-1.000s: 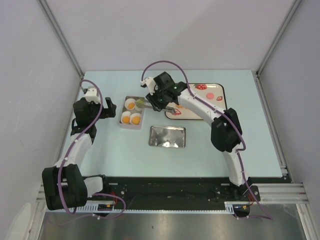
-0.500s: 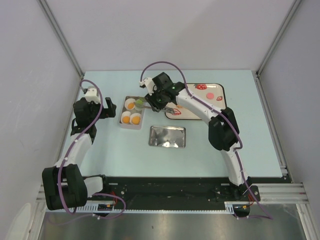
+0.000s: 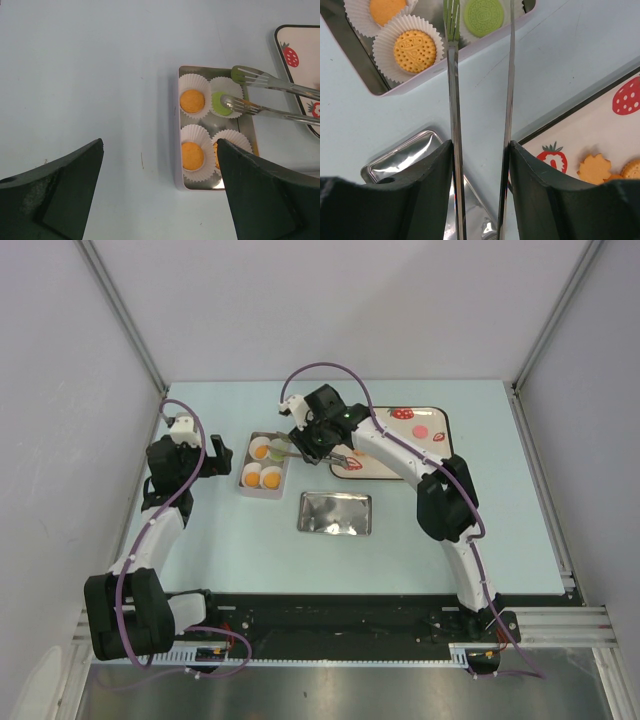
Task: Pack the cookies
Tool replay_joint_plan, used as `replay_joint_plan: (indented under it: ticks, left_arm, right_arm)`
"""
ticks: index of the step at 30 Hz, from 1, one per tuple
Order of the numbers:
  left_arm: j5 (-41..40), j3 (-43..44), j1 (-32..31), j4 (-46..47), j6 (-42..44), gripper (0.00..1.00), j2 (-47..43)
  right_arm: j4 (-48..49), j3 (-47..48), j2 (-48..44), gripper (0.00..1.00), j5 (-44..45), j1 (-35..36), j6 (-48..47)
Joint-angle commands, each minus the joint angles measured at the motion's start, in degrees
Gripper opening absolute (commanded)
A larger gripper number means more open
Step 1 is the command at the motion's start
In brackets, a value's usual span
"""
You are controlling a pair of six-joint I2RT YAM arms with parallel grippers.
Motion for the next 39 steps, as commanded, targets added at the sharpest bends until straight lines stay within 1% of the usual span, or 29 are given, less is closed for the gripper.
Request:
replay_joint_plan:
  ticks: [1, 7, 17, 21, 24, 27, 31, 36, 39]
  left_arm:
    - [0.16, 0.04, 0.29, 2.28, 0.88, 1.00, -1.10]
    - [0.25, 0.04, 0.38, 2.11, 0.79, 1.00, -1.37]
    - [1.21, 0.21, 0.38, 1.84, 1.05, 1.00, -1.81]
    - [0.86, 0.13, 0.38, 2.20, 1.23, 1.00, -1.81]
    - [0.78, 0.04, 0.38, 2.72, 1.41, 1.00, -1.90]
    - [0.86, -0.14, 0.38, 3.60, 1.49, 1.00, -2.07]
    - [1.21, -0.14, 0.38, 4.74, 1.32, 1.00, -2.16]
    - [2.27, 0.04, 0.38, 5.80, 0.53, 1.00, -1.90]
    - [2.71, -0.05, 0.38, 6.06, 0.09, 1.00, -1.63]
  right_arm:
    - [0.13, 2.08, -1.87, 0.51, 0.95, 0.34, -0.75]
    - [1.18, -0.37, -4.06, 0.51, 0.95, 0.34, -0.23]
    - [3.47, -3.10, -12.23, 0.50, 1.56, 0.16, 0.65]
    - [5.14, -4.42, -15.31, 0.50, 2.09, -1.32, 1.62]
    - [6.54, -7.40, -18.55, 0.48, 3.41, -2.56, 2.23]
    - [10.40, -11.88, -22.07, 0.48, 5.60, -4.93, 3.46]
    - [16.29, -21.62, -29.53, 0.48, 9.21, -8.97, 4.87]
    - [19.55, -29.81, -35.70, 0.47, 13.33, -16.61, 7.50]
    - [21.14, -34.91, -39.65, 0.47, 14.13, -21.71, 8.82]
